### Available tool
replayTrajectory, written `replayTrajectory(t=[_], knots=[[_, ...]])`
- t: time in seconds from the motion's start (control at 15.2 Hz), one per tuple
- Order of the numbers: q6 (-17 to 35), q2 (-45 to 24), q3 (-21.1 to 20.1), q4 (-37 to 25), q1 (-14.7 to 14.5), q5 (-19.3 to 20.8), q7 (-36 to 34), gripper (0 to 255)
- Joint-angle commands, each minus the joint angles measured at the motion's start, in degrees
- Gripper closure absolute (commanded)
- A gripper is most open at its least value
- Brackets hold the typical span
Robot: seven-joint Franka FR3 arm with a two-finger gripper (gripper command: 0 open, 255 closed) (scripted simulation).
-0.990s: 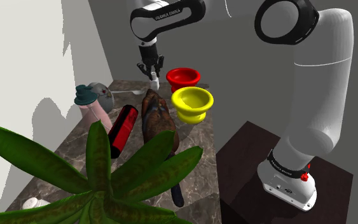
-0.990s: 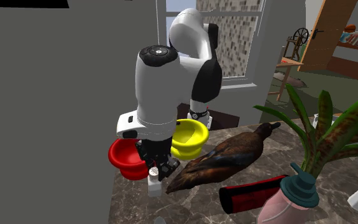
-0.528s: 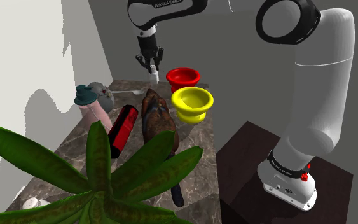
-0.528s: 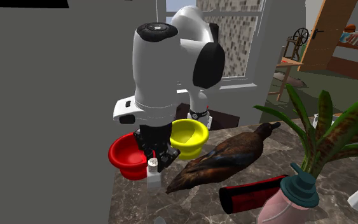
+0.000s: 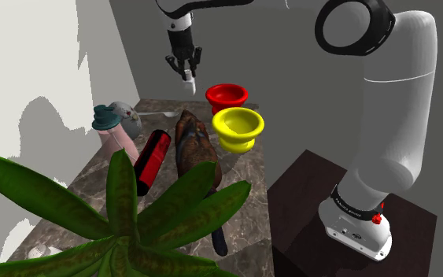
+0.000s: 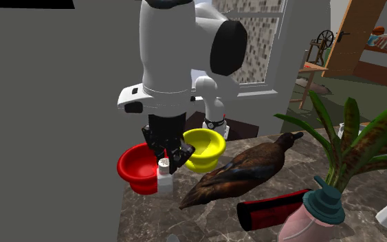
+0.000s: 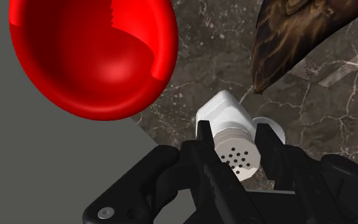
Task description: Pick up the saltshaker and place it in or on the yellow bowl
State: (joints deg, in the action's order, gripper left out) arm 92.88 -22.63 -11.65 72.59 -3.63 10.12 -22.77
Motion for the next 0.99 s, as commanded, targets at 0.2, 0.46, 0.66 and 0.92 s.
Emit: replayTrajectory(t=[0.2,0.46,0.66,0.92], knots=[[-4.41,-1.10,0.00,-5.50,-0.45,0.18,0.42,255],[-8.32,-2.52,0.03,-10.84,-0.97,0.46,0.77,255],[-8.29,0.37,-0.14,-7.93,-0.61,-0.01,0.70,255],[-4.32,12.29,-0.61,7.78,0.96,-2.30,0.45,255]])
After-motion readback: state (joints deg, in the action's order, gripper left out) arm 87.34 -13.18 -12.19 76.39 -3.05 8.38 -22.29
